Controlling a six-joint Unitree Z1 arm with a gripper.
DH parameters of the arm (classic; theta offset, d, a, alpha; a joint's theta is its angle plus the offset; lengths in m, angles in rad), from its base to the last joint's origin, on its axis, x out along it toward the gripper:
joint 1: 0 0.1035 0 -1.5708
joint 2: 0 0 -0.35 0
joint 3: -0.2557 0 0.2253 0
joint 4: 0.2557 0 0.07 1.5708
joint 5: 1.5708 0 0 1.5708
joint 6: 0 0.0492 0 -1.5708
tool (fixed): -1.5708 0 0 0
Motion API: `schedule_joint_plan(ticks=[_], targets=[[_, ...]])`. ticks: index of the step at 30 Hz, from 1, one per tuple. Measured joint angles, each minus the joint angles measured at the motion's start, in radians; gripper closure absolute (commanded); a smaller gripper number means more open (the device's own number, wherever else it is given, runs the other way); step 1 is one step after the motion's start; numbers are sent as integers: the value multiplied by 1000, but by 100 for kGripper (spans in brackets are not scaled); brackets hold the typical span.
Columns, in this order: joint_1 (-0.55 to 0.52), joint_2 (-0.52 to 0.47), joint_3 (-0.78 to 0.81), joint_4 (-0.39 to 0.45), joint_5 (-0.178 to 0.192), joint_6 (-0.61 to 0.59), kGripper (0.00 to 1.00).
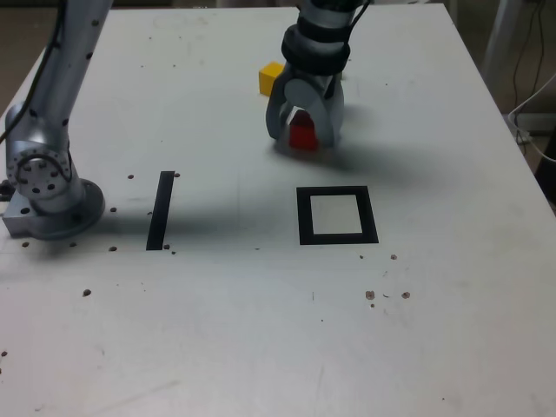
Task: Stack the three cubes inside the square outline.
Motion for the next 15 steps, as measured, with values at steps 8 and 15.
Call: schedule_joint_plan(ticks=[8,15], targets=[[-2,0,0,0,-6,-7,72],[-27,-20,-4,7,-13,-41,72]])
